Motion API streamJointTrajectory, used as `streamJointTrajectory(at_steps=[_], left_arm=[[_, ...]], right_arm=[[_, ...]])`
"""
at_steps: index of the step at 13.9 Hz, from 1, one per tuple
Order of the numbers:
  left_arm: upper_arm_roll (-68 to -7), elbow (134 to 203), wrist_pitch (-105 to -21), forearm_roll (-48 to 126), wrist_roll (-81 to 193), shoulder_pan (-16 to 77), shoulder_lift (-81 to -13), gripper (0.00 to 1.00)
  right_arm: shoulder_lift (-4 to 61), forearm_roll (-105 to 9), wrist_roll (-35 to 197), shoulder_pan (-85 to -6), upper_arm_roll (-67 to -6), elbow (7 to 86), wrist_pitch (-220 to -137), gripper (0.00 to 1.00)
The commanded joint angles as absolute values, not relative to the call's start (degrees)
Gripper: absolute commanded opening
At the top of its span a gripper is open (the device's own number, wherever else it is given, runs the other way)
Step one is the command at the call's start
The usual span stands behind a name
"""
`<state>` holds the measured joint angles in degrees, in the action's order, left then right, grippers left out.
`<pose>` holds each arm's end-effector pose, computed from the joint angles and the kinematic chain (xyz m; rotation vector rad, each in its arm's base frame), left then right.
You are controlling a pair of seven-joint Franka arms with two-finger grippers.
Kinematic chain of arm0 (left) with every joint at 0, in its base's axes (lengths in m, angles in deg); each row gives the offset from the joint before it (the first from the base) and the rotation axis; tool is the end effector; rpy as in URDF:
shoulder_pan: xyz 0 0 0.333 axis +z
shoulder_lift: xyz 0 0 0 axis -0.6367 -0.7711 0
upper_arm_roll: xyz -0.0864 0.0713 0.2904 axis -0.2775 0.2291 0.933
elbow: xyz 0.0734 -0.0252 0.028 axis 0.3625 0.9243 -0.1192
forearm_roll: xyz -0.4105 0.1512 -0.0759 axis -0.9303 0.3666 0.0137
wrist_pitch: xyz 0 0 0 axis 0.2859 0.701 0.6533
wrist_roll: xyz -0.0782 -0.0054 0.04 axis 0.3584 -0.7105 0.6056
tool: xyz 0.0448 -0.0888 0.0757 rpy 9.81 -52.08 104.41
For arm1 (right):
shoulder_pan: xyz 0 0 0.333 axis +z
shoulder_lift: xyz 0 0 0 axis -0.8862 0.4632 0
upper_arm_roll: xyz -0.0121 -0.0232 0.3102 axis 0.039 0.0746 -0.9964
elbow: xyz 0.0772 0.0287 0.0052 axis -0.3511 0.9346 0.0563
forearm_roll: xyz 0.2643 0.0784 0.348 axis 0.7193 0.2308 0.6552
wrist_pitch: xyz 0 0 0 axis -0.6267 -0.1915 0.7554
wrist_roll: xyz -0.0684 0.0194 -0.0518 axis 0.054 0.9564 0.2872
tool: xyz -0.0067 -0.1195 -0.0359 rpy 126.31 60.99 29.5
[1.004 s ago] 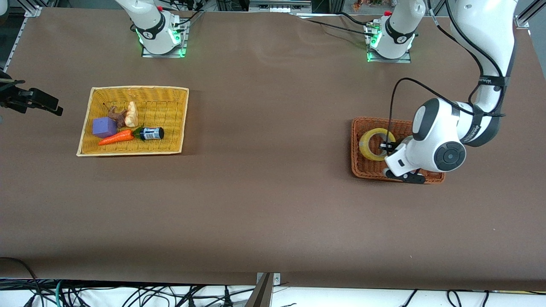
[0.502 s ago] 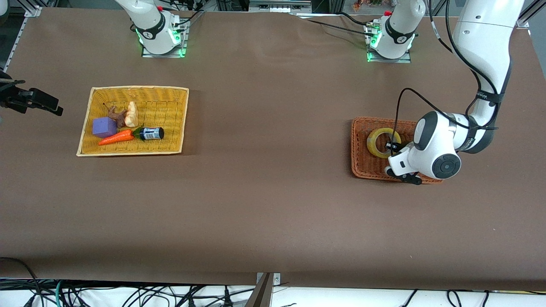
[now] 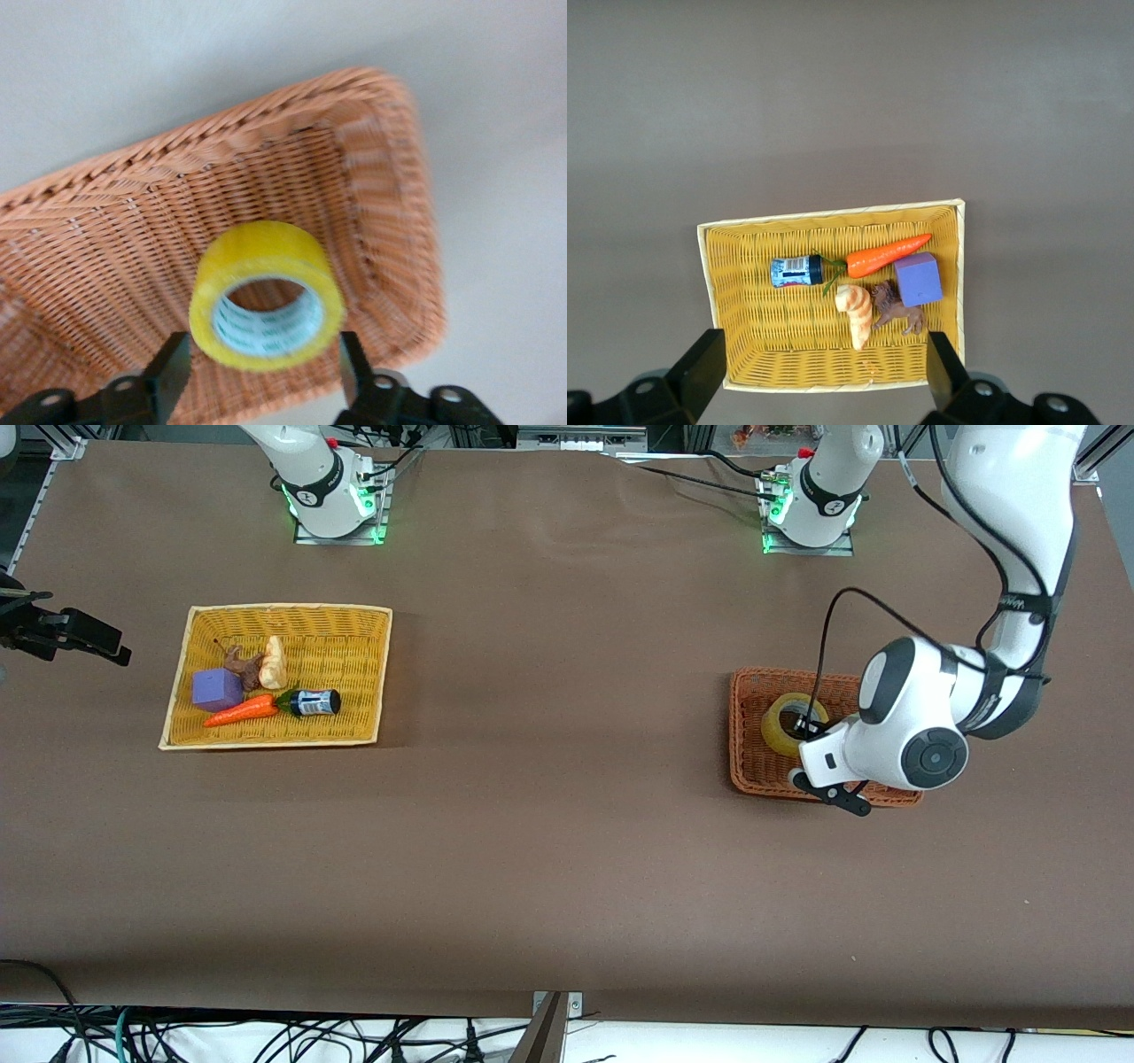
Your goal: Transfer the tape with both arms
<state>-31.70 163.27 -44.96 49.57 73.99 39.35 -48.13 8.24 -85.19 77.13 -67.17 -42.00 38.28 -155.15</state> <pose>0.6534 -0.1319 0.2754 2.9568 -0.6343 -0.5712 0.6224 -0.0509 0.5599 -3.1367 0.1008 0.0690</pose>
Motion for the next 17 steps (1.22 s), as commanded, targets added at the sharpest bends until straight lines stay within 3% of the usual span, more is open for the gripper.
streamJointTrajectory(at_steps=[1, 3, 7, 13, 16, 17], left_arm=[[-32.4, 158.4, -37.9, 50.7, 73.1, 39.6, -41.9, 1.0], [-32.4, 155.4, -34.3, 50.1, 73.5, 40.3, -38.2, 1.0], [-28.3, 157.0, -35.9, 48.3, 68.8, 38.8, -27.3, 1.0], [-23.3, 158.2, -37.5, 48.7, 59.1, 36.2, -25.8, 1.0], [-23.2, 169.4, -46.0, 48.3, 59.8, 36.5, -17.9, 1.0], [-23.2, 170.2, -46.7, 48.3, 59.9, 36.4, -17.2, 1.0]], right_arm=[[8.4, -85.3, 77.3, -66.9, -41.7, 37.5, -155.0, 1.0], [8.4, -85.3, 77.2, -66.9, -41.7, 37.3, -155.0, 1.0], [8.4, -85.3, 77.2, -66.9, -41.7, 37.5, -155.0, 1.0], [8.4, -85.3, 77.1, -66.9, -41.7, 37.5, -155.0, 1.0], [8.4, -85.3, 77.2, -66.9, -41.7, 37.5, -155.0, 1.0], [8.4, -85.3, 77.3, -66.9, -41.7, 37.5, -155.0, 1.0]])
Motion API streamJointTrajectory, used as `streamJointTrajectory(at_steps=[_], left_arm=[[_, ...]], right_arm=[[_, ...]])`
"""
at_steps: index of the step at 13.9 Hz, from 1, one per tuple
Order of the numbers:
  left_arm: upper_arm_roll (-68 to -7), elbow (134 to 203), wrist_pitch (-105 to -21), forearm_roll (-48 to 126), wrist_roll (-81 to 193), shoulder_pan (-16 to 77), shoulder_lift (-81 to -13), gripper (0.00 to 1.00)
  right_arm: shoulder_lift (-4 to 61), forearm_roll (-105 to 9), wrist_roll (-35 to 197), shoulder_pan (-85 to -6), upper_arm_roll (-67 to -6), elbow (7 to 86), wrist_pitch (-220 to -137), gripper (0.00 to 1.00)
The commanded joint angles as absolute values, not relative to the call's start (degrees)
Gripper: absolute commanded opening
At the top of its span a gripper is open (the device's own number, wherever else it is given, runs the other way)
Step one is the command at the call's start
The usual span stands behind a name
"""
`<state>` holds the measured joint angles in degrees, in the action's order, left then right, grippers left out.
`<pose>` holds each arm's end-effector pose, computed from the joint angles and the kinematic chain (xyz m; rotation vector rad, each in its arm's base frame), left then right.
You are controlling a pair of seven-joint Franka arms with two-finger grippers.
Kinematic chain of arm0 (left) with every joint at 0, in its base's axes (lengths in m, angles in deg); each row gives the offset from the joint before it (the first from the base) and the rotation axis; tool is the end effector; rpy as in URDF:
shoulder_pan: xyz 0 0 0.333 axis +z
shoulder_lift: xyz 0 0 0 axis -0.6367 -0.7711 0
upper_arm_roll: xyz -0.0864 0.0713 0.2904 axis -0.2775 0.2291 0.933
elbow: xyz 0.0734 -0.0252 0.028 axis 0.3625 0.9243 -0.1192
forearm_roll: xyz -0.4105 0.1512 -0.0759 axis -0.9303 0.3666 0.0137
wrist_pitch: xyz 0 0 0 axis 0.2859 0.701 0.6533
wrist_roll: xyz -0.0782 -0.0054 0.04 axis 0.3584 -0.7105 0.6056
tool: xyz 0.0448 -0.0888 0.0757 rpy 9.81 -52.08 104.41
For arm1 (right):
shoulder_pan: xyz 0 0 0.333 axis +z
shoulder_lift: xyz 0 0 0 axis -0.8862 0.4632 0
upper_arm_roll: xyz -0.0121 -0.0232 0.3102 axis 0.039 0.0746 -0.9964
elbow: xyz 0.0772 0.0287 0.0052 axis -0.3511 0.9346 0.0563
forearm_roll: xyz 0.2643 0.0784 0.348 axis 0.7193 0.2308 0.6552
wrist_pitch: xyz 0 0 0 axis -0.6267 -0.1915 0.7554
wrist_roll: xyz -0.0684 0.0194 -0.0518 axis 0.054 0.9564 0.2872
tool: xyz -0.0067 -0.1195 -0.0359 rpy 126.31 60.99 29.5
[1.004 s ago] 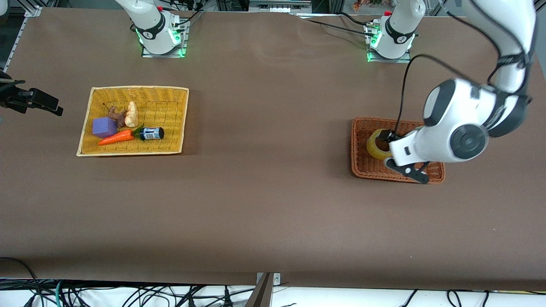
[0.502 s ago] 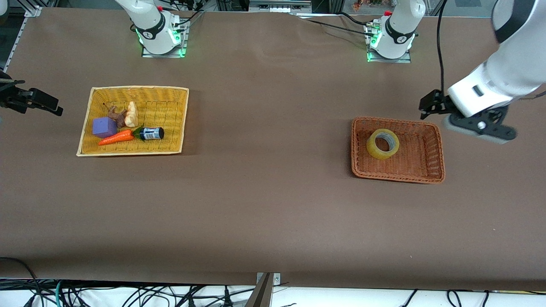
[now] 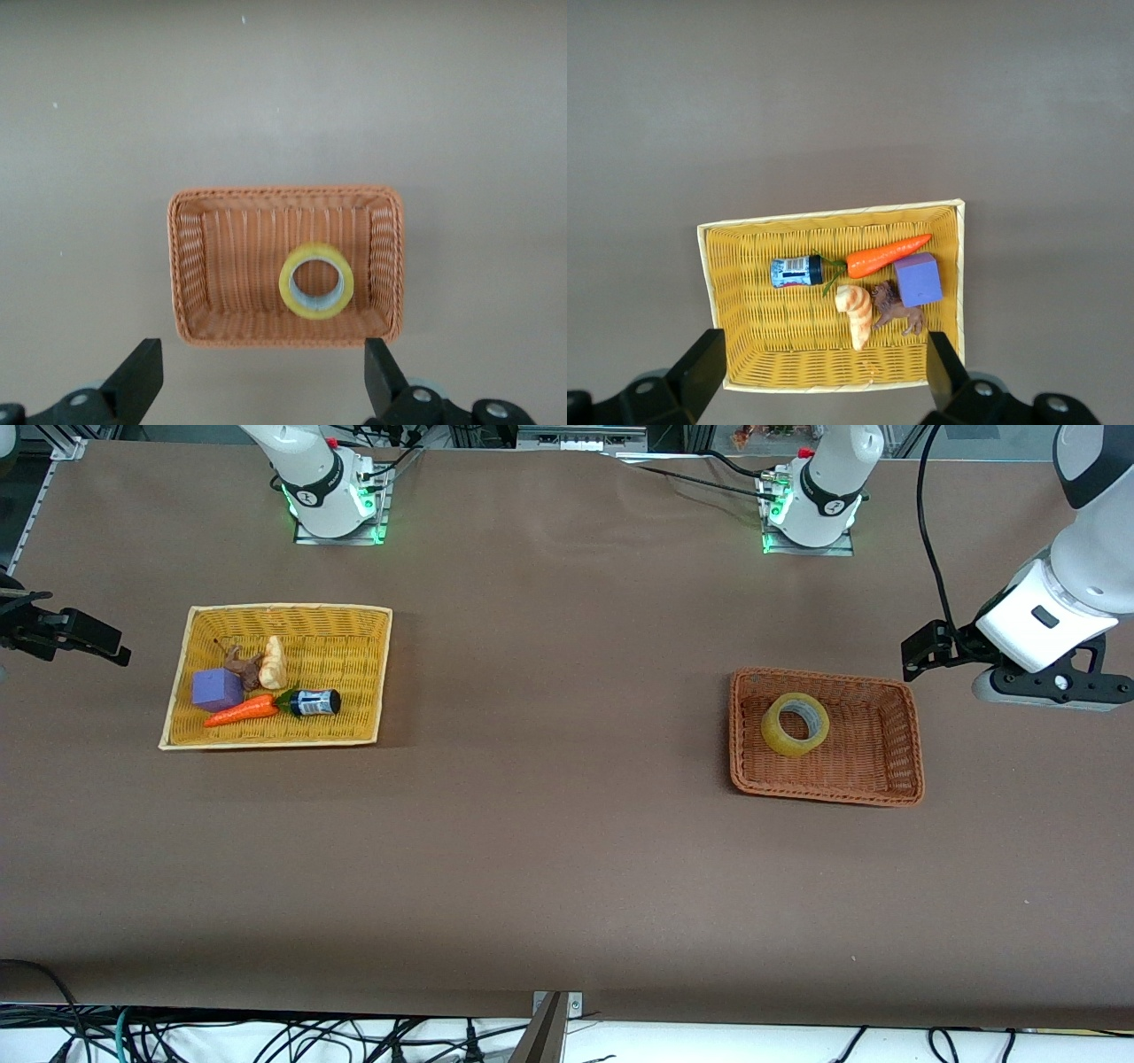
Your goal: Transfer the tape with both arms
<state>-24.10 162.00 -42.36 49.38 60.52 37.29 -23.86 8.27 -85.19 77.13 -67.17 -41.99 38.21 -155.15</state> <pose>0.6255 -0.0726 0.5563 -3.1137 0.1352 -0.0295 0.6226 -0.0510 0.5602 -3.1367 0.1010 0.0679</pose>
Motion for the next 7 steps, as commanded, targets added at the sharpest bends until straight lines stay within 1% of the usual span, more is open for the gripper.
streamJointTrajectory(at_steps=[1, 3, 7], left_arm=[[-23.3, 169.7, -46.7, 48.3, 59.9, 36.4, -17.5, 1.0], [-23.2, 167.5, -45.7, 48.3, 59.7, 35.9, -18.8, 1.0], [-23.5, 167.2, -43.7, 48.2, 59.7, 35.9, -18.8, 1.0]], right_arm=[[8.4, -85.3, 77.3, -67.0, -41.7, 37.5, -155.0, 1.0], [8.4, -85.3, 77.4, -67.0, -41.7, 37.5, -155.0, 1.0], [8.4, -85.3, 77.1, -67.0, -41.7, 37.5, -155.0, 1.0]])
